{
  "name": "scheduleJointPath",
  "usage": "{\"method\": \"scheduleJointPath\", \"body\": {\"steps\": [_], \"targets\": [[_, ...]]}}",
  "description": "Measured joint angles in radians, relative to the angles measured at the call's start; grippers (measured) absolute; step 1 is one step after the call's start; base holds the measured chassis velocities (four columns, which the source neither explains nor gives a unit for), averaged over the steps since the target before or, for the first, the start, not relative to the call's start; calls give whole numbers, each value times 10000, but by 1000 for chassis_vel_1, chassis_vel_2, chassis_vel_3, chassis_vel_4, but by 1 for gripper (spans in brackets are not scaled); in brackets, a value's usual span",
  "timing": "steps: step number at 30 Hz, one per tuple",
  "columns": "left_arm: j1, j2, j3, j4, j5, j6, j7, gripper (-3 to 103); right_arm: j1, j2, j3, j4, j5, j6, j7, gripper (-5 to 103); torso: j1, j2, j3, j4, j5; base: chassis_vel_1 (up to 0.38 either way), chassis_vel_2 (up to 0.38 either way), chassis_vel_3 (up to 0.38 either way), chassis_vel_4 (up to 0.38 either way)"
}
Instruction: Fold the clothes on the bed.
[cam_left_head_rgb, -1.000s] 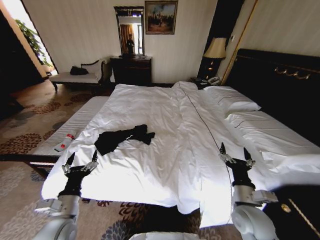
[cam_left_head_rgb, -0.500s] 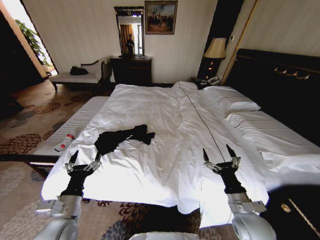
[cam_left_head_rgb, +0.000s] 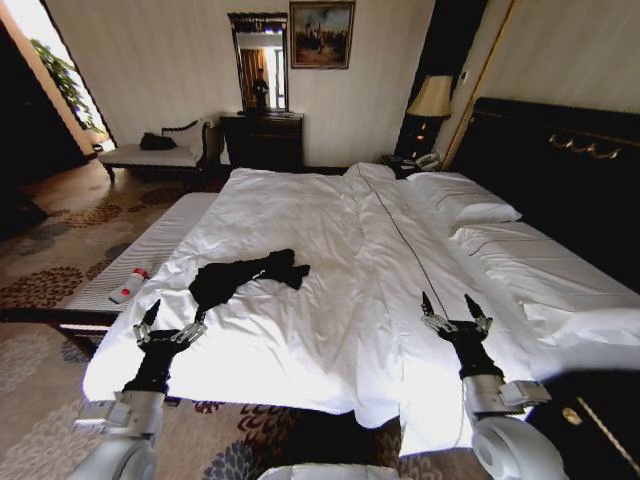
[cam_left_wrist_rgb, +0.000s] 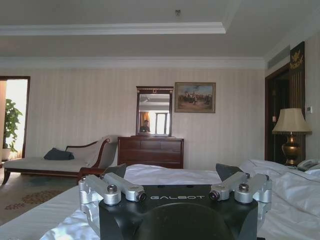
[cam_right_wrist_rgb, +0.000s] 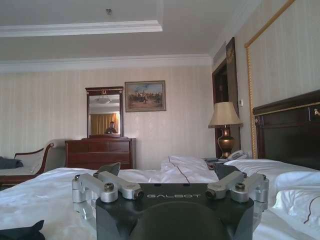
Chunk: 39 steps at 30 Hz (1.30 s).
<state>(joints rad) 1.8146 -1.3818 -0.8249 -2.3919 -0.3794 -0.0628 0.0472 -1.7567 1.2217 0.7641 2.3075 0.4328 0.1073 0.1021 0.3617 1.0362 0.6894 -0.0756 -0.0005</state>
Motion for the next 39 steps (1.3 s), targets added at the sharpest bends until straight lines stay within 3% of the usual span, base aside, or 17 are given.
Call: {"method": "scheduleJointPath", "body": {"steps": [22,39], "targets": [[-672,54,211,916,155,101,-34,100,740,221,-327,-1051,-509,416,-472,100,0,0,1,1,-1,0,0,0,0],[-598,260,12,791,-52,103,-44,100,774,361,-397,-1069,-686,500,-544,100,0,0,-1,0,-1,0,0,0,0]]}}
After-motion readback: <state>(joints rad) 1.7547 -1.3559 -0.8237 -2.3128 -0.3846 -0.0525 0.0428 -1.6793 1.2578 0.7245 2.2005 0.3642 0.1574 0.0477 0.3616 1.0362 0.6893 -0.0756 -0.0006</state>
